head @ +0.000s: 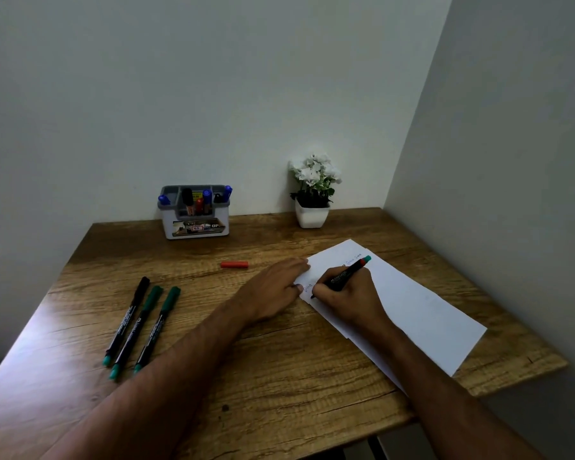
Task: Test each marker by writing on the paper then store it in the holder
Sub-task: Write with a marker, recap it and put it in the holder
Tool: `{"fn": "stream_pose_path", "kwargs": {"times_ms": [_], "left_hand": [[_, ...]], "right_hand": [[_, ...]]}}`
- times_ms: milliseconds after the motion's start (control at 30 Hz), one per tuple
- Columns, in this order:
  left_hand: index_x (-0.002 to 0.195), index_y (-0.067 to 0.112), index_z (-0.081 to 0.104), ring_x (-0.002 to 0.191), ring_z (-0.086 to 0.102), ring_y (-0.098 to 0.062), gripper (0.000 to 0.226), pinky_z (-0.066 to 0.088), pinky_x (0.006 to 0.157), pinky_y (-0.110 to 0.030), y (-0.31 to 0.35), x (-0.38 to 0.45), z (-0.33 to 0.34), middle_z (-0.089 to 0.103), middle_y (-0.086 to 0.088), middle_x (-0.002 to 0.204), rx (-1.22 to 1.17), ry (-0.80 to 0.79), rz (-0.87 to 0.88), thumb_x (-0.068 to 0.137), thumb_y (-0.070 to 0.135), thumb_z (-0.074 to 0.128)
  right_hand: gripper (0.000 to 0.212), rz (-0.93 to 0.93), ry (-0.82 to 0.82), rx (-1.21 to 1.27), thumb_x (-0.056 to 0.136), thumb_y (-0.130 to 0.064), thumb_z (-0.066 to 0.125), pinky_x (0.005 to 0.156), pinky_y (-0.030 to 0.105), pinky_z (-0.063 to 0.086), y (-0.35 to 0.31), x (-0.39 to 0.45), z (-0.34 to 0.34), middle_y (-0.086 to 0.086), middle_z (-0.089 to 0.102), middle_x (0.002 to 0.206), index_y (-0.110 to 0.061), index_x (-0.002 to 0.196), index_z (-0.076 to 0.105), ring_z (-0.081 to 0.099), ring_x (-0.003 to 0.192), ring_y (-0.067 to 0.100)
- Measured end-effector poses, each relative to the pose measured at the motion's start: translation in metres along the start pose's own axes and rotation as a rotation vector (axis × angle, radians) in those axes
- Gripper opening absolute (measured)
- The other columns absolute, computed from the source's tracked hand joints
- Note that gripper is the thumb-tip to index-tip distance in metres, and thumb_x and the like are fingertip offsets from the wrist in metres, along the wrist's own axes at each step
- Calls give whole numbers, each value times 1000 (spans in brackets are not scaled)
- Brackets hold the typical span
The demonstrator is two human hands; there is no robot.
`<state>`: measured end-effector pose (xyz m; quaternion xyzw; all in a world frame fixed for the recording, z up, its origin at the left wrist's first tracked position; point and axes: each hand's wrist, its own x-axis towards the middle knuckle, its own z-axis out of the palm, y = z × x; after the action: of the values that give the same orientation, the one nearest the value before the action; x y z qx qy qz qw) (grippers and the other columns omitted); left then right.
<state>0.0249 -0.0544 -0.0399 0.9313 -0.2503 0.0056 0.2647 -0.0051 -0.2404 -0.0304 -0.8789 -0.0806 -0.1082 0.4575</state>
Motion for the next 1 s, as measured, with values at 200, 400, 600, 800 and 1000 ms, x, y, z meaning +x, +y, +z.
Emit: {"fn": "stream_pose_path", "kwargs": {"times_ms": [200,400,600,800,1000], "left_hand": [[152,23,28,145,21,-7,53,16,117,-27,-2,1,2,25,5,160,2,4,3,102,27,43],[152,23,28,145,22,-7,53,15,114,-23,-3,1,2,25,5,159,4,13,7,102,26,44],[152,22,29,145,21,-7,53,14,113,-21,-2,0,1,25,5,159,0,18,10,101,25,44],[152,21,29,145,21,-8,53,15,116,-24,-1,0,1,25,5,159,5,22,13,101,25,44],[152,22,29,145,20,-7,53,15,115,-24,-2,0,1,25,5,160,13,21,14,101,25,44]], "right_hand": [[7,2,33,8,83,-21,75,66,14,54,0,0,1,-8,72,78,-23,77,72,69,78,3],[14,-24,28,13,84,-15,74,64,12,51,-5,-2,-1,-8,71,75,-25,74,70,68,74,2],[4,12,62,22,84,-17,75,64,14,54,-1,0,1,-1,73,79,-16,81,72,71,77,8],[37,-26,65,20,85,-9,72,58,6,47,-11,-4,-3,-18,63,67,-36,65,59,64,65,-9],[29,-12,75,33,85,-10,72,58,7,47,-10,-3,-2,-14,67,70,-32,68,63,65,68,-9]]}}
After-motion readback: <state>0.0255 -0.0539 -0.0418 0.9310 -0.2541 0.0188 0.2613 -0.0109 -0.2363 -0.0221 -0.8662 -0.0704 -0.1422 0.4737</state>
